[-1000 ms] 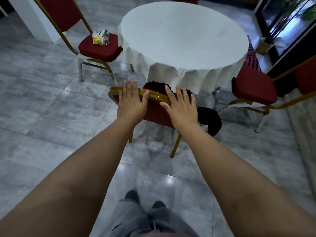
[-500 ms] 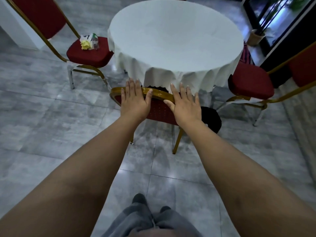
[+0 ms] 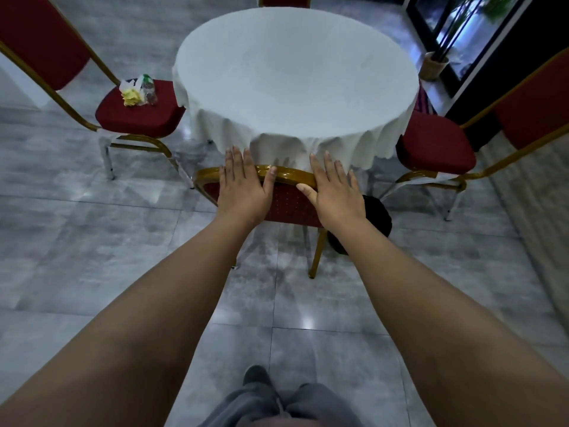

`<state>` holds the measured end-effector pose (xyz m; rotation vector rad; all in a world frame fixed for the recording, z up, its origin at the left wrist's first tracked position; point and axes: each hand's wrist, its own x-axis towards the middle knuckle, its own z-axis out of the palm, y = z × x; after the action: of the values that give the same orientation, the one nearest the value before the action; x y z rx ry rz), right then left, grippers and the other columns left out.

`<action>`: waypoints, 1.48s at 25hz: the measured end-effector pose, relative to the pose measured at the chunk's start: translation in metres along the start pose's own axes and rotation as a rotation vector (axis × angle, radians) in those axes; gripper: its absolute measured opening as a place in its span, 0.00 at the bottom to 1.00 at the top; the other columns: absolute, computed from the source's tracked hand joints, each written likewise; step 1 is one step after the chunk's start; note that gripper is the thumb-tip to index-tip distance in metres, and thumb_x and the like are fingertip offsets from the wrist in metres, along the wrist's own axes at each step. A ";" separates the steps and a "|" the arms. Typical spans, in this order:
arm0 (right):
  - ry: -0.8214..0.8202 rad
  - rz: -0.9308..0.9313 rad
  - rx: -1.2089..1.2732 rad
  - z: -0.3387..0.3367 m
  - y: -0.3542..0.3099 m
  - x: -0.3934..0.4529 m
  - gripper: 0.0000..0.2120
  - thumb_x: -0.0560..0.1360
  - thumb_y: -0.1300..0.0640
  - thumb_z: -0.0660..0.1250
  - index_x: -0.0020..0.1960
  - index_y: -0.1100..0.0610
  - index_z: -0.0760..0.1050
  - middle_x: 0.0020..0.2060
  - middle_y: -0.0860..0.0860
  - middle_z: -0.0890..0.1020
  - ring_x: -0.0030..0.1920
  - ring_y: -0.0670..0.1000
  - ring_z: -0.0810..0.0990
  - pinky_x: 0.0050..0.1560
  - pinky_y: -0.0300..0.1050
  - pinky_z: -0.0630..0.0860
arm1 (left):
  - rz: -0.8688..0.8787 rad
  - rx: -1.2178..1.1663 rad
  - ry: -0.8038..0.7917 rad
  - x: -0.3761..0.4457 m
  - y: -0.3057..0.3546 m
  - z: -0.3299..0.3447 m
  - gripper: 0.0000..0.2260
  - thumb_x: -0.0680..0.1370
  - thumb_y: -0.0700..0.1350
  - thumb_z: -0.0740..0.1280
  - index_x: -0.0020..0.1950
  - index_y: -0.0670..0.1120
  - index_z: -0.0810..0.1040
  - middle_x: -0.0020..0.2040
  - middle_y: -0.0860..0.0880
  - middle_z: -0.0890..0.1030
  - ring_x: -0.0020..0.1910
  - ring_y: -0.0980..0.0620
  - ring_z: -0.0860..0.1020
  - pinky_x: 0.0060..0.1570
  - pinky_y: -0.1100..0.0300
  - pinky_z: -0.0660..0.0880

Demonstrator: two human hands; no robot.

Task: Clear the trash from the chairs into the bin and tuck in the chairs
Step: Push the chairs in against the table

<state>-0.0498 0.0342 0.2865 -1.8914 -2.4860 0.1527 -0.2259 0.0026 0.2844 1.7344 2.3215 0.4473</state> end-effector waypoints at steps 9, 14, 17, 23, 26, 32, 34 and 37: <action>0.011 -0.021 0.145 0.004 0.016 -0.011 0.35 0.80 0.34 0.43 0.81 0.52 0.41 0.81 0.51 0.46 0.80 0.51 0.46 0.79 0.52 0.46 | 0.029 -0.034 0.064 0.001 0.003 0.005 0.32 0.82 0.60 0.46 0.80 0.40 0.50 0.80 0.41 0.50 0.80 0.46 0.45 0.77 0.50 0.41; 0.023 0.048 0.161 0.013 0.064 -0.019 0.34 0.81 0.36 0.43 0.81 0.54 0.43 0.80 0.51 0.47 0.80 0.51 0.46 0.79 0.51 0.46 | 0.263 0.100 0.119 -0.001 0.031 0.005 0.30 0.83 0.58 0.44 0.80 0.41 0.51 0.81 0.42 0.50 0.80 0.46 0.46 0.77 0.49 0.42; 0.016 0.096 0.160 0.016 0.105 -0.020 0.34 0.81 0.36 0.44 0.81 0.53 0.43 0.80 0.51 0.47 0.80 0.51 0.45 0.79 0.51 0.45 | 0.381 0.171 0.094 0.003 0.078 0.016 0.31 0.83 0.59 0.42 0.80 0.42 0.51 0.81 0.43 0.50 0.80 0.46 0.45 0.78 0.47 0.43; 0.046 0.241 0.160 0.002 0.238 -0.038 0.31 0.83 0.41 0.48 0.81 0.52 0.46 0.80 0.51 0.48 0.80 0.53 0.48 0.78 0.53 0.48 | 0.471 0.122 -0.078 0.005 0.215 0.073 0.29 0.84 0.57 0.43 0.80 0.43 0.53 0.81 0.43 0.51 0.80 0.47 0.46 0.78 0.49 0.43; 0.035 0.344 0.134 -0.008 0.333 -0.058 0.30 0.83 0.43 0.50 0.81 0.53 0.48 0.80 0.52 0.49 0.79 0.54 0.49 0.78 0.53 0.49 | 0.511 0.092 -0.146 0.006 0.296 0.114 0.28 0.84 0.57 0.44 0.79 0.42 0.56 0.80 0.42 0.55 0.79 0.46 0.51 0.77 0.48 0.46; 0.078 0.545 0.114 -0.020 0.485 -0.092 0.29 0.83 0.45 0.52 0.80 0.56 0.52 0.79 0.56 0.54 0.78 0.57 0.55 0.76 0.55 0.54 | 0.650 0.088 -0.236 0.003 0.437 0.186 0.27 0.84 0.57 0.48 0.78 0.42 0.59 0.78 0.42 0.61 0.78 0.45 0.57 0.75 0.47 0.52; 0.090 0.607 0.111 -0.022 0.530 -0.091 0.28 0.83 0.45 0.52 0.79 0.56 0.54 0.79 0.56 0.55 0.78 0.57 0.56 0.75 0.55 0.55 | 0.695 0.088 -0.245 0.012 0.481 0.205 0.27 0.84 0.57 0.48 0.77 0.42 0.60 0.78 0.42 0.62 0.77 0.45 0.59 0.75 0.48 0.53; 0.096 0.674 0.124 -0.023 0.593 -0.075 0.28 0.83 0.45 0.52 0.79 0.57 0.55 0.79 0.57 0.56 0.78 0.58 0.56 0.75 0.56 0.56 | 0.718 0.083 -0.298 0.034 0.543 0.233 0.27 0.84 0.57 0.48 0.79 0.44 0.58 0.79 0.43 0.59 0.78 0.46 0.56 0.76 0.49 0.52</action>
<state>0.5420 0.1197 0.2621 -2.5154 -1.6439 0.2064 0.3302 0.2040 0.2644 2.4511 1.4876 0.1720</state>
